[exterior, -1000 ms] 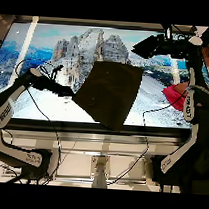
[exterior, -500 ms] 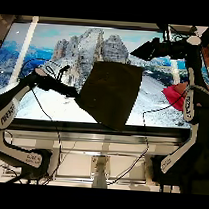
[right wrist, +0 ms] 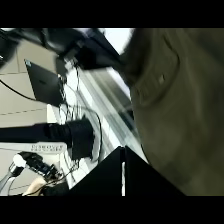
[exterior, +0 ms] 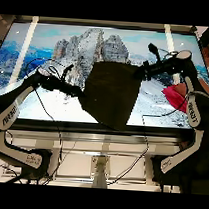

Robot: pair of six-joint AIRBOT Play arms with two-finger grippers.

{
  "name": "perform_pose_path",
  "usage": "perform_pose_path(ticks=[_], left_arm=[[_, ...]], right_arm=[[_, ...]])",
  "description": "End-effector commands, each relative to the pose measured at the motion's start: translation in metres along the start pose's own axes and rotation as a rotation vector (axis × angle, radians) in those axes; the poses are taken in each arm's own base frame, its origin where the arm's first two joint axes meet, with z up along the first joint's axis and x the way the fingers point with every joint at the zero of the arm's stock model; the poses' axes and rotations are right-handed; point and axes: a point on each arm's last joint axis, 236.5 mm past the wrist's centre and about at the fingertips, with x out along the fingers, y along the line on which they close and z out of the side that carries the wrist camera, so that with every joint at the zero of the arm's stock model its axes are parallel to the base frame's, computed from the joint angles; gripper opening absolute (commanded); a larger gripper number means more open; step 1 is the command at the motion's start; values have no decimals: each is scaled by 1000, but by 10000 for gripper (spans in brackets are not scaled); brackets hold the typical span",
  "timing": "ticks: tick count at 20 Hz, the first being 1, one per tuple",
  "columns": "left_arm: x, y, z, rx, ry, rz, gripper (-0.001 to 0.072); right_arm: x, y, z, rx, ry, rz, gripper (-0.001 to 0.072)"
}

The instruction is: Fold the clothes and pants, and hang the long-sleeved shirts on hangers.

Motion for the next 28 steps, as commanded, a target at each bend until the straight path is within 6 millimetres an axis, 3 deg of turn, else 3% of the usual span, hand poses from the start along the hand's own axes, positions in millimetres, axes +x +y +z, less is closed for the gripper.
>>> perform_pose_path(ticks=[1,7,8,10,11,14,18,21,22,24,28], left_arm=[[5,-8,-1,12,10,-11,19],[-8,-6,9,45,-37,41,18],[-11,-3,14,53,-55,67,18],[-13,-4,18,60,-74,75,18],[-13,-6,17,61,-69,71,18],[-11,-8,15,52,-61,67,18],[-11,-9,15,52,-60,65,18],[-10,-9,15,52,-59,65,18],[-10,-9,15,52,-59,64,18],[-11,-9,15,49,-59,64,18],[-13,-12,15,56,-62,64,18]], right_arm=[[19,-28,-61,99,16,-16,11],[52,-47,-188,284,116,-54,15],[56,-49,-203,311,138,-59,56],[62,-53,-225,360,181,-62,280],[64,-55,-230,384,191,-66,282],[63,-71,-245,383,230,-135,255],[68,-84,-231,373,163,-184,271],[82,-85,-233,330,186,-219,271],[88,-87,-232,307,186,-242,277],[99,-95,-227,276,165,-301,391],[107,-99,-219,273,127,-333,390]])
